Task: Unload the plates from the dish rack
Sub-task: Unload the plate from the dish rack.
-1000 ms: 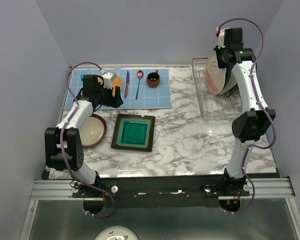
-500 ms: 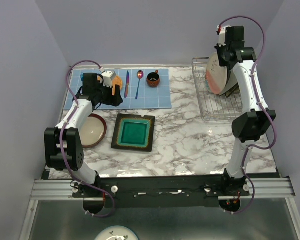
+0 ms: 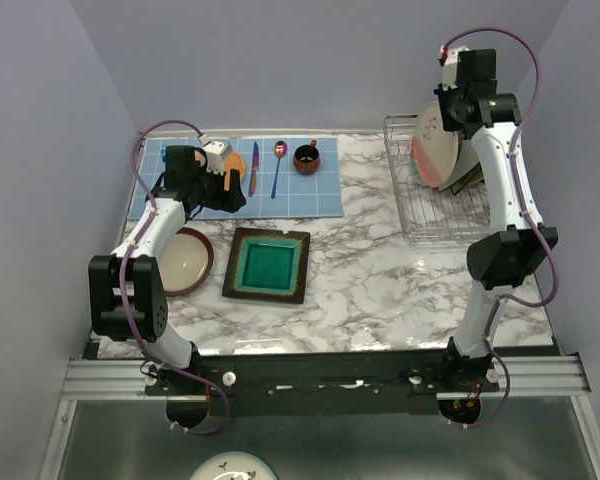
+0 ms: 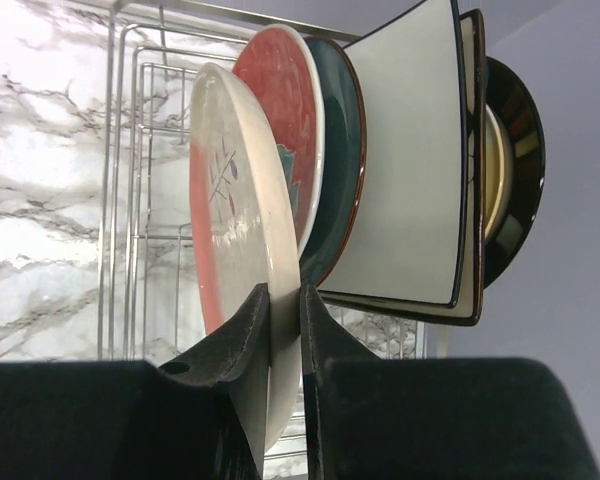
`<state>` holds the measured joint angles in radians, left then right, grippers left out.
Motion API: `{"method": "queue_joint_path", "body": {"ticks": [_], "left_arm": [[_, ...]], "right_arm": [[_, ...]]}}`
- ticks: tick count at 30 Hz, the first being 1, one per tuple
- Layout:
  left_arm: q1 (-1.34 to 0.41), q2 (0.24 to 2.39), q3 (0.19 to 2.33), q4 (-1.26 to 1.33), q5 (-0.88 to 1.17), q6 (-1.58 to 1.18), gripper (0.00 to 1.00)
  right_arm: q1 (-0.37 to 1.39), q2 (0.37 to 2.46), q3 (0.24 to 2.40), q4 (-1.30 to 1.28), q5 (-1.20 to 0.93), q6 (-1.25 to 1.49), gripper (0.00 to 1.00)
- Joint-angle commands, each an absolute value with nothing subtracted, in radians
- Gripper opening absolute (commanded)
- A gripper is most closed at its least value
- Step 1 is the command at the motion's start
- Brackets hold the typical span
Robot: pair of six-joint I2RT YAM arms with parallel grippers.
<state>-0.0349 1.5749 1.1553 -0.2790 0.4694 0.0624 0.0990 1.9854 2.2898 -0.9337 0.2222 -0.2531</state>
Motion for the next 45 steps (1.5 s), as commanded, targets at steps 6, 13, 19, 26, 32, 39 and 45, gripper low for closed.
{"method": "queue_joint_path", "body": {"ticks": [6,13,19,26,32,39,45], "left_arm": [[-0.038,1.594,1.187,-0.282,0.488,0.066,0.81],[-0.038,1.595,1.181,-0.279,0.494,0.066,0.81],[-0.038,1.614,1.192,-0.285,0.492,0.074,0.81],[-0.040,1.643,1.200,-0.284,0.502,0.074,0.81],[-0.041,1.661,1.216,-0.284,0.497,0.075,0.81],[-0.046,1.678,1.235,-0.279,0.505,0.068,0.81],[-0.051,1.724,1.282,-0.275,0.644,0.034,0.81]], "right_arm": [[0.104,1.822,2.217,-0.877,0.149,-0.219,0.01],[0.104,1.766,2.054,-0.815,0.100,-0.199,0.01],[0.104,1.769,2.057,-0.824,0.075,-0.192,0.01],[0.106,1.769,2.103,-0.850,0.052,-0.183,0.01],[0.103,1.782,2.189,-0.887,0.066,-0.193,0.01],[0.106,1.778,2.252,-0.907,0.072,-0.204,0.01],[0.104,1.729,2.172,-0.908,-0.086,-0.144,0.01]]}}
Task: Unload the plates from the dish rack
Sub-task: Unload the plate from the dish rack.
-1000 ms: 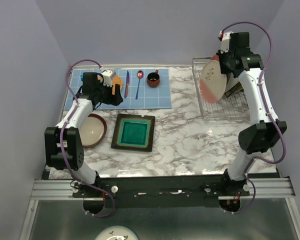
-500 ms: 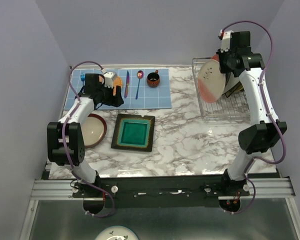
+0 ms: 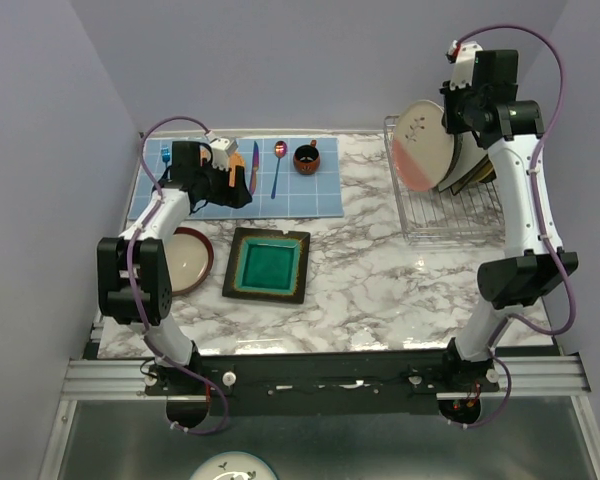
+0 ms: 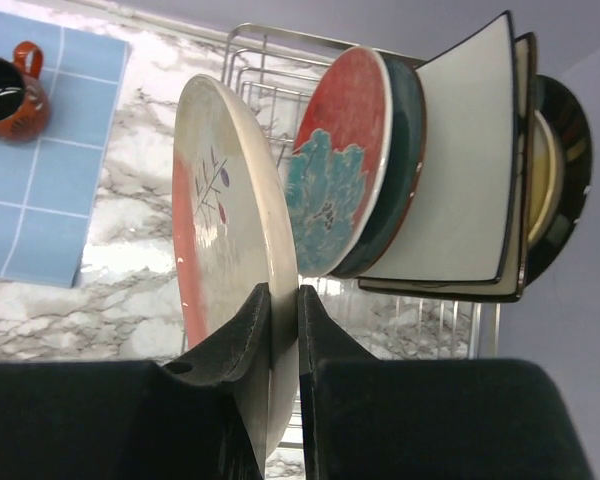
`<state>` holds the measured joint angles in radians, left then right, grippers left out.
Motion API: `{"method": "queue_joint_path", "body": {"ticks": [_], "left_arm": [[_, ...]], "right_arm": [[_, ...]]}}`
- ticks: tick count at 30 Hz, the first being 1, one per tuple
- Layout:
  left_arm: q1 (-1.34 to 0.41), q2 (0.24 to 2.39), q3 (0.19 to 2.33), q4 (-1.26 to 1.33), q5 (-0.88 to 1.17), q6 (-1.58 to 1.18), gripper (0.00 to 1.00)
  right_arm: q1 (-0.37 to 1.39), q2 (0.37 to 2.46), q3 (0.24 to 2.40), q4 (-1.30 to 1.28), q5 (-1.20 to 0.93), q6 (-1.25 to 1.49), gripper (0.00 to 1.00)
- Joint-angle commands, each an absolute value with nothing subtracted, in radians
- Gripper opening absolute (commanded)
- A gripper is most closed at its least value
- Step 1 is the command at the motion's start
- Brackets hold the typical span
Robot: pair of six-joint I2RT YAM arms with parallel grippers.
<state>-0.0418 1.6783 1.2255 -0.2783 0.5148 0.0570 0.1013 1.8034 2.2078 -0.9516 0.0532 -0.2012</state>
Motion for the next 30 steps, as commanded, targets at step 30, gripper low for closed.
{"method": "queue_joint_path", "body": {"ticks": [30], "left_arm": [[-0.244,2.348,1.667,1.590,1.307,-1.845,0.72]], "right_arm": [[0.104,1.634,1.881,-0.778,-0.710,-0.015,0.01]]}}
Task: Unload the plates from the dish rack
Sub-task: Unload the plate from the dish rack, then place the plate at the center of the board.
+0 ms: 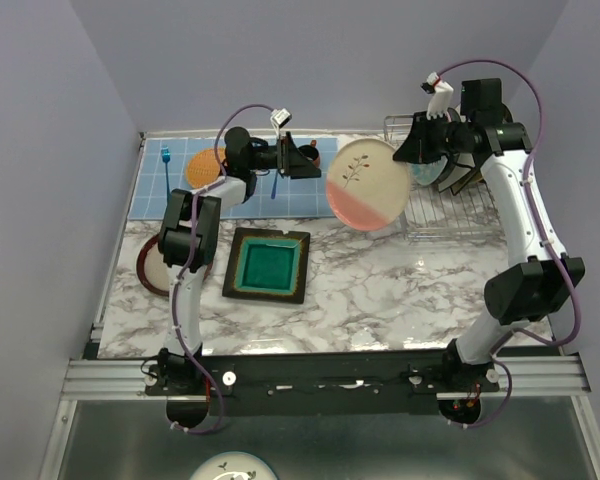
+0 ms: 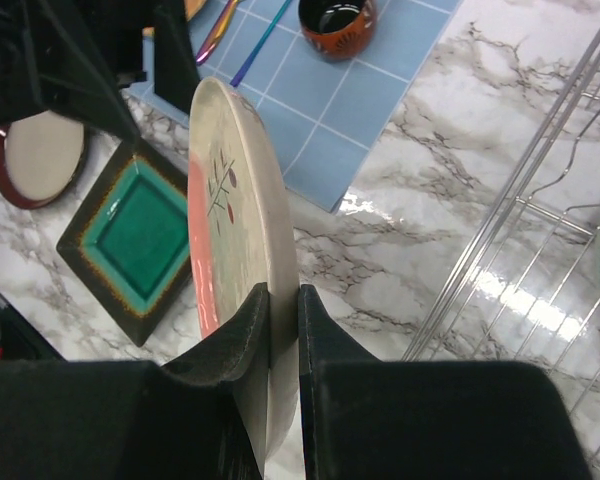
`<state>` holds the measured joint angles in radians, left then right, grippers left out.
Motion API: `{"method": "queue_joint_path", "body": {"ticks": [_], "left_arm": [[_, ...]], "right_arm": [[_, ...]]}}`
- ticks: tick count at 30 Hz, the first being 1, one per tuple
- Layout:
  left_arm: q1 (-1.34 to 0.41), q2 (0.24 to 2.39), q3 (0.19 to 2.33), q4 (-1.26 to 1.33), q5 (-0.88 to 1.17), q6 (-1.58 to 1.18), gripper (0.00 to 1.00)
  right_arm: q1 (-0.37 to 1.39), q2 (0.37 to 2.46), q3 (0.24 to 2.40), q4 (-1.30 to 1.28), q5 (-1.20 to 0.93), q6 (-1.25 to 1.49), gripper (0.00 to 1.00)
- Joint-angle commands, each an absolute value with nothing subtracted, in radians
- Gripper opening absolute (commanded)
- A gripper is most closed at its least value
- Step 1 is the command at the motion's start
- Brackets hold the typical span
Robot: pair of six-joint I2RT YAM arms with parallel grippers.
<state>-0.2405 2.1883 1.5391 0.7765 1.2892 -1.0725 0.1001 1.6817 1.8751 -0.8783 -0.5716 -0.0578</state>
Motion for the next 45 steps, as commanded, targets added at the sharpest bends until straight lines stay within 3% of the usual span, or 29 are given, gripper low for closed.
{"method": "queue_joint_path", "body": {"ticks": [1,14,16,18,19,21,36,45], "left_arm": [[-0.245,2.365,1.675,1.591,1.312,-1.854,0.71],[-0.285,2.226,1.511,1.217,1.327,-1.456,0.62],[-0.291,2.198,1.505,0.957,1.298,-1.331,0.62],[-0.294,2.120,1.563,0.590,1.232,-0.837,0.61],[-0.301,2.097,1.625,0.017,1.166,-0.546,0.59],[-0.336,2.091,1.712,-0.251,1.077,-0.277,0.57],[-0.384,2.102,1.724,-0.331,1.104,-0.190,0.47],[-0.383,2.095,1.723,-0.169,1.216,-0.287,0.46]], "right_arm": [[0.104,1.632,1.879,-0.776,-0.725,-0.012,0.01],[0.106,1.649,1.904,-0.792,-0.733,-0.021,0.01],[0.106,1.646,1.901,-0.792,-0.733,-0.023,0.01],[0.104,1.640,1.896,-0.792,-0.727,-0.025,0.01],[0.104,1.640,1.894,-0.792,-0.724,-0.028,0.01],[0.106,1.637,1.890,-0.788,-0.726,-0.029,0.01],[0.104,1.629,1.873,-0.784,-0.730,-0.046,0.01],[0.104,1.603,1.844,-0.770,-0.755,-0.038,0.01]]}}
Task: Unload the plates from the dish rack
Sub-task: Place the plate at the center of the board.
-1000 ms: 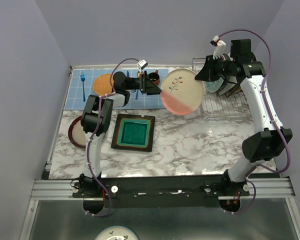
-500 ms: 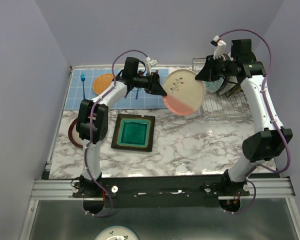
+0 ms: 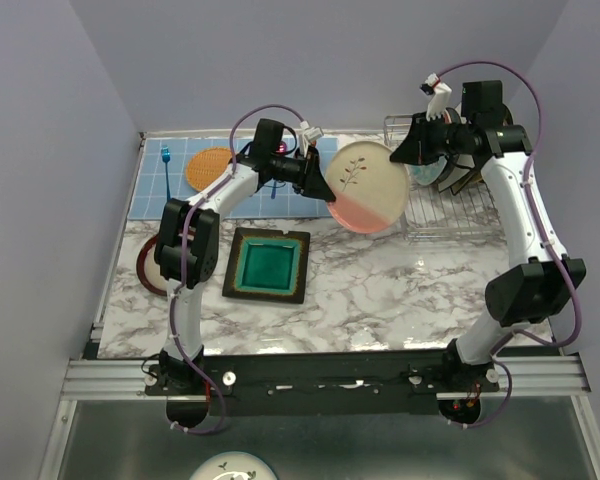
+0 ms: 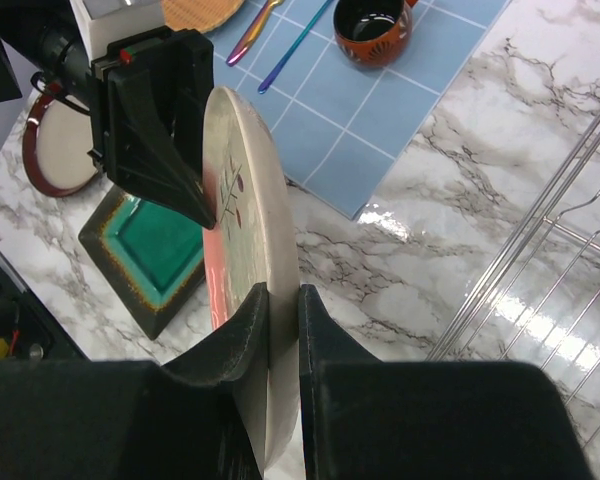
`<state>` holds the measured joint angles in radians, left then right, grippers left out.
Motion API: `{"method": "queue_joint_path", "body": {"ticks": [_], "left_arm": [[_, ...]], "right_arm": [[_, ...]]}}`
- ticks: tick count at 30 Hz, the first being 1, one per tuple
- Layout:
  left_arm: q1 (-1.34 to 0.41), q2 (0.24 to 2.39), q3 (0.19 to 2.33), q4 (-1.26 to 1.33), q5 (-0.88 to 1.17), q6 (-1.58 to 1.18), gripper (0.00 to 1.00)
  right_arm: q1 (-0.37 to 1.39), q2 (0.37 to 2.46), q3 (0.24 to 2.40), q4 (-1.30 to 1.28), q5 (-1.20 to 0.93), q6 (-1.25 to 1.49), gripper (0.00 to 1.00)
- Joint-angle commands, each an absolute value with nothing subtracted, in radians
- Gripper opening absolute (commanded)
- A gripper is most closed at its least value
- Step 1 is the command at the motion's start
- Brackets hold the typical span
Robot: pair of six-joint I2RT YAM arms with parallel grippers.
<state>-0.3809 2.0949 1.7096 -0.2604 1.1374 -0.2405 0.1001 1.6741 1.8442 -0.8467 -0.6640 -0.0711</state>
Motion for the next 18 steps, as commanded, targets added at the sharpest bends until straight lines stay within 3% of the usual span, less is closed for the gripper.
{"method": "queue_joint_path", "body": {"ticks": [1,5,13,14,18], "left_arm": [[-0.383,2.091,1.721,-0.144,1.218,-0.293,0.43],[-0.382,2.079,1.726,-0.109,1.230,-0.327,0.27],[-0.379,2.082,1.790,-0.181,1.229,-0.288,0.24],[-0.379,2.082,1.798,-0.179,1.236,-0.291,0.13],[-0.379,2.069,1.821,-0.181,1.239,-0.305,0.06]], "right_arm": [[0.104,1.595,1.839,-0.769,-0.755,-0.038,0.01],[0.104,1.582,1.822,-0.765,-0.756,-0.043,0.01],[0.106,1.562,1.790,-0.765,-0.761,-0.046,0.01],[0.104,1.563,1.787,-0.765,-0.764,-0.046,0.01],[0.104,1.568,1.775,-0.782,-0.764,-0.060,0.01]]}}
